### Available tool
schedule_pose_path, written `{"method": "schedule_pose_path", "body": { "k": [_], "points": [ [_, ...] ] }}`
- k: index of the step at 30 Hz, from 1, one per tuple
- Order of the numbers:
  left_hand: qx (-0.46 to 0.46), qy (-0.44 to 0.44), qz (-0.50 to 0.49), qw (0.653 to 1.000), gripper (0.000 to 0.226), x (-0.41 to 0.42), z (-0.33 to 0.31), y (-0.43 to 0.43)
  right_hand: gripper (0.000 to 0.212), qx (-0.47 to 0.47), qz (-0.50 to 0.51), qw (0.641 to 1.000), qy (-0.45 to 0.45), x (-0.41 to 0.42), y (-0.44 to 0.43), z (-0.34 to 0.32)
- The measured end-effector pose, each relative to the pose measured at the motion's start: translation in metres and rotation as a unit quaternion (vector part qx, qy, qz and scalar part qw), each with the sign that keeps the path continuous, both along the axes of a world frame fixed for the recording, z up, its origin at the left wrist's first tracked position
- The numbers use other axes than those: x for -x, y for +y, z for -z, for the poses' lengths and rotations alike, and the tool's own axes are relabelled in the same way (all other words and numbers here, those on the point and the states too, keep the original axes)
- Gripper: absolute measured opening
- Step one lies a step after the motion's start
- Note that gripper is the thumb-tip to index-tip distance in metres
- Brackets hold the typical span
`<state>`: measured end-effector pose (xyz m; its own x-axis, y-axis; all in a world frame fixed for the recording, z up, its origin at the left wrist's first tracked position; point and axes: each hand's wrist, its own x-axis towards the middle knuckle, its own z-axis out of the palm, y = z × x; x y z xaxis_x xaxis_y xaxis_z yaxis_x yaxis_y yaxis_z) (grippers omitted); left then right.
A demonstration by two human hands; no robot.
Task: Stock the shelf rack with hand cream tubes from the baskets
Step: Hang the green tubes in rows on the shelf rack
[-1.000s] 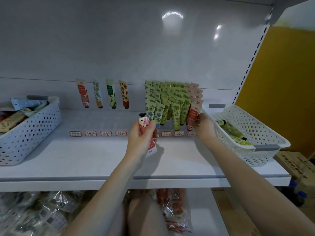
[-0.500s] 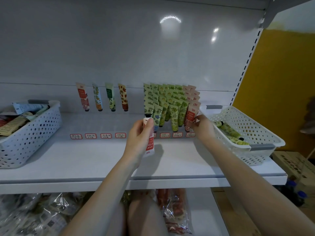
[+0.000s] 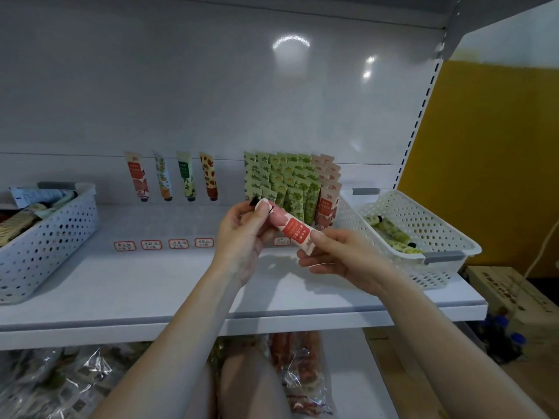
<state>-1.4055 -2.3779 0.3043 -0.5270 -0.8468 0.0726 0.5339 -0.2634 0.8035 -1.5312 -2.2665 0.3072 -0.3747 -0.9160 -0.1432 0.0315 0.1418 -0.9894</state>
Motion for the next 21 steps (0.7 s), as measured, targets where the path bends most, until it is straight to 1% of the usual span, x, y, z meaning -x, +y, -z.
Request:
{"method": "schedule_pose_path", "body": {
  "k": [1, 3, 6, 9, 11, 12, 13, 14, 15, 16, 18, 19, 21],
  "points": [
    [0.003, 0.000, -0.005, 1.000, 0.007, 0.002, 0.002, 0.001, 0.011, 0.020, 0.015, 0.998, -0.050, 0.001, 0.000, 0.002],
    [0.029, -0.027, -0.015, 0.999, 0.012, 0.005, 0.005, 0.003, 0.003, 0.065, 0.065, 0.987, -0.130, 0.005, -0.001, 0.005],
    [0.066, -0.073, -0.017, 0.995, 0.016, 0.009, 0.010, 0.009, 0.002, 0.138, 0.121, 0.954, -0.236, 0.014, -0.005, 0.007],
    [0.076, -0.094, -0.012, 0.993, 0.016, 0.016, 0.016, 0.013, 0.015, 0.194, 0.105, 0.929, -0.298, 0.013, -0.013, 0.013],
    [0.112, -0.135, -0.017, 0.984, 0.016, 0.021, 0.022, 0.013, 0.018, 0.213, 0.093, 0.927, -0.295, 0.013, -0.018, 0.017],
    [0.144, -0.167, -0.023, 0.975, 0.017, 0.023, 0.025, 0.012, 0.018, 0.213, 0.107, 0.934, -0.265, 0.014, -0.019, 0.018],
    [0.182, -0.204, -0.027, 0.962, 0.018, 0.024, 0.029, 0.011, 0.016, 0.203, 0.139, 0.948, -0.203, 0.018, -0.019, 0.019],
    [0.223, -0.240, -0.030, 0.944, 0.021, 0.025, 0.034, 0.009, 0.016, 0.183, 0.183, 0.959, -0.113, 0.024, -0.019, 0.020],
    [0.260, -0.273, -0.032, 0.926, 0.024, 0.026, 0.039, 0.006, 0.016, 0.156, 0.224, 0.962, -0.008, 0.031, -0.018, 0.021],
    [0.300, -0.308, -0.032, 0.902, 0.025, 0.026, 0.045, 0.003, 0.015, 0.122, 0.253, 0.955, 0.097, 0.039, -0.018, 0.022],
    [0.388, -0.395, -0.033, 0.832, 0.032, 0.027, 0.059, -0.003, 0.015, 0.055, 0.258, 0.926, 0.271, 0.049, -0.017, 0.024],
    [0.421, -0.434, -0.029, 0.796, 0.036, 0.027, 0.065, -0.005, 0.017, 0.022, 0.245, 0.911, 0.331, 0.053, -0.018, 0.025],
    [0.470, -0.491, -0.017, 0.733, 0.043, 0.026, 0.076, -0.008, 0.018, -0.016, 0.225, 0.892, 0.391, 0.055, -0.019, 0.027]
  ]
}}
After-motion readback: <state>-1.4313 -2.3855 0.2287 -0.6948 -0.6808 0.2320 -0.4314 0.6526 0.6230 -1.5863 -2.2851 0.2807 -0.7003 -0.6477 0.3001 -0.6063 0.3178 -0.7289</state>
